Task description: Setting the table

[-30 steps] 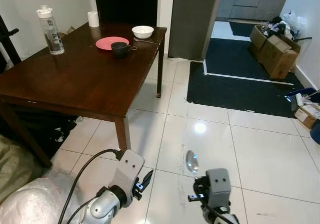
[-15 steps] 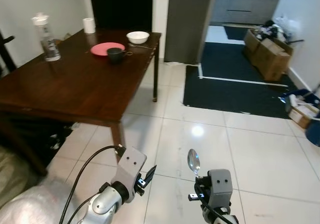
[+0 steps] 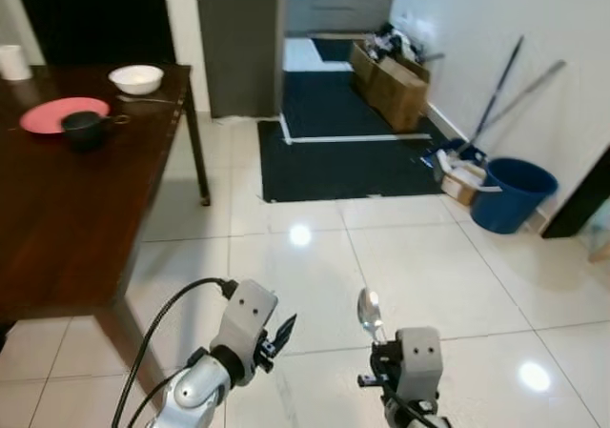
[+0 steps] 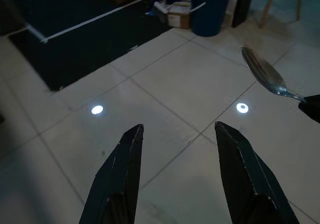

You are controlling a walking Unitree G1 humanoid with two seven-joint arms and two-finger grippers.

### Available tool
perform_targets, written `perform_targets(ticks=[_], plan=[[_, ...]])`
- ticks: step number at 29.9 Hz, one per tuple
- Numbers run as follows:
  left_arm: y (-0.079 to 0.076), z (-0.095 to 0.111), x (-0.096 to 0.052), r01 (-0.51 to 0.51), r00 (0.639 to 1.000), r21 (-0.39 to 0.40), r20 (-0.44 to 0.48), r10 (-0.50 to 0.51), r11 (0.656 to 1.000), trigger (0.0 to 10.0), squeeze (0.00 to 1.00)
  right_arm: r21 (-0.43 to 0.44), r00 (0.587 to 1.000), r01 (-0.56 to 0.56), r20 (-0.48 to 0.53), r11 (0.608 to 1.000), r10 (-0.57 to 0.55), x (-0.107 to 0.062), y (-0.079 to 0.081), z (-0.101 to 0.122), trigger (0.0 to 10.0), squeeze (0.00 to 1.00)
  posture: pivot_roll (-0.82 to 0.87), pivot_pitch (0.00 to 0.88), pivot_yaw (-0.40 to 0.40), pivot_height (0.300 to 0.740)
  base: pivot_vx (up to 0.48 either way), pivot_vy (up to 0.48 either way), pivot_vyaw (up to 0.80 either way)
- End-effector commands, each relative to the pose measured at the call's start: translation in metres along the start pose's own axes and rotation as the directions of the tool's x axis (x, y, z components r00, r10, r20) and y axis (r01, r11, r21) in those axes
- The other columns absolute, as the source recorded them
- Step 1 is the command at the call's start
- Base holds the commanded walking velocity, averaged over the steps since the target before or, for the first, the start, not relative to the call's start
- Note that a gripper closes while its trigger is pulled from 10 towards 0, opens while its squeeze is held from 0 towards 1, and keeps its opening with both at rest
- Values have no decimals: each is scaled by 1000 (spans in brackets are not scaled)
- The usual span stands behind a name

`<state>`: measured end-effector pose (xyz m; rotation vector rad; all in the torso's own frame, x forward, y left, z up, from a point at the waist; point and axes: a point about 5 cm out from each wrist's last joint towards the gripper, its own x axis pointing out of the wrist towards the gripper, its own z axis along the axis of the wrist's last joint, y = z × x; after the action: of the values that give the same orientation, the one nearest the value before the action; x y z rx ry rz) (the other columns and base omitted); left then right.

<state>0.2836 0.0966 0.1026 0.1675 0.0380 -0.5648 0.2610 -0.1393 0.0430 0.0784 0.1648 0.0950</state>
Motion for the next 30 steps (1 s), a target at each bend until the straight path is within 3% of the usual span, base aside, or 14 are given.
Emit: perform_targets(ticks=[1, 23, 30], plan=[[-4, -3, 0, 20, 1000, -7, -8, -20, 1000, 10000, 0, 7, 1000, 22, -9, 1000, -22, -3, -6, -3, 10000, 0, 30, 69, 71, 740, 480, 0, -750], [0, -5, 0, 8, 1000, -8, -8, -8, 1000, 10000, 0, 1, 1000, 24, 6, 1000, -24, 1, -6, 0, 10000, 0, 32, 63, 73, 740, 480, 0, -746], [10, -7, -2, -65, 998, -1, -19, 65, 998, 10000, 0, -32, 999, -30, 42, 999, 32, 6, 2, 10, 10000, 0, 45, 58, 73, 740, 480, 0, 0]])
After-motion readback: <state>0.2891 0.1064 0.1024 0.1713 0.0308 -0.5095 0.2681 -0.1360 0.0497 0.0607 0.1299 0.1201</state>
